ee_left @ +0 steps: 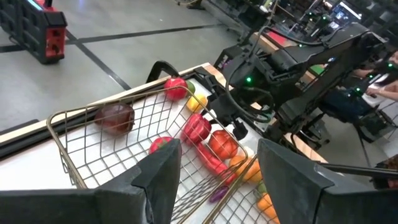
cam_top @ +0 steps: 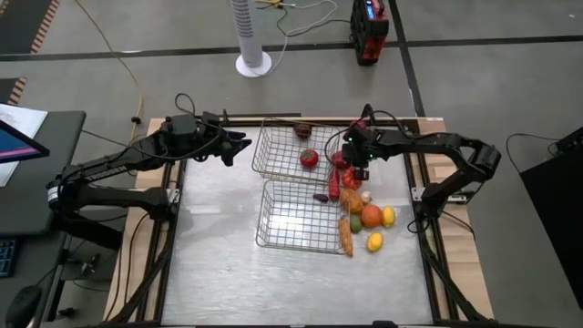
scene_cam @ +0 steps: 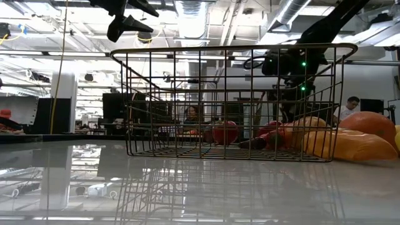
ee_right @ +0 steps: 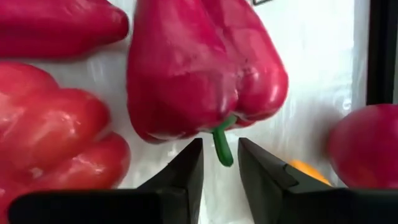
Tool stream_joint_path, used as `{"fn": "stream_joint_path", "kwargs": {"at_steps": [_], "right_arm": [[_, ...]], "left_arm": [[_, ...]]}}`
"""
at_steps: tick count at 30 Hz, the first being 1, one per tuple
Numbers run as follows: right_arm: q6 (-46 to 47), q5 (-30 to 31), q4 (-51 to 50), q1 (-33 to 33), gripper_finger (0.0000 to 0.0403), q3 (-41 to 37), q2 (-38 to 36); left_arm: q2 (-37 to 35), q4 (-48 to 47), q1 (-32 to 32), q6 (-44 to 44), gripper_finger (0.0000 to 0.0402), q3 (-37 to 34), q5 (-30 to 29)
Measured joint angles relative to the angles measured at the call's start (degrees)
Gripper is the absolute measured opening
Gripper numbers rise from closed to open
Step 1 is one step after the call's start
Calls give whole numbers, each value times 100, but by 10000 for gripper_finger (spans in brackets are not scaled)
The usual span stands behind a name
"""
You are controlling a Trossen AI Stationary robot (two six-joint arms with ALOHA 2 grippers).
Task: Sort produce into baskets
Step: Put the red bell pepper vegetable into the bottom wire basket
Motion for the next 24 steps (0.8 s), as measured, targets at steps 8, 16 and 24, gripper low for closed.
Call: {"fn": "stream_joint_path", "kwargs": {"at_steps": [8,16,24], "right_arm": [[18,-33,56,71,34,0,-2],[171,-25,-450,212,33,109,-24],[714,236,-2064,193,35,984,-354]], "left_arm": [[0,0,0,-9,201,0,-5],[0,0,-1,28,201,0,-16],[0,3,-2,-42,201,0,-22]]}}
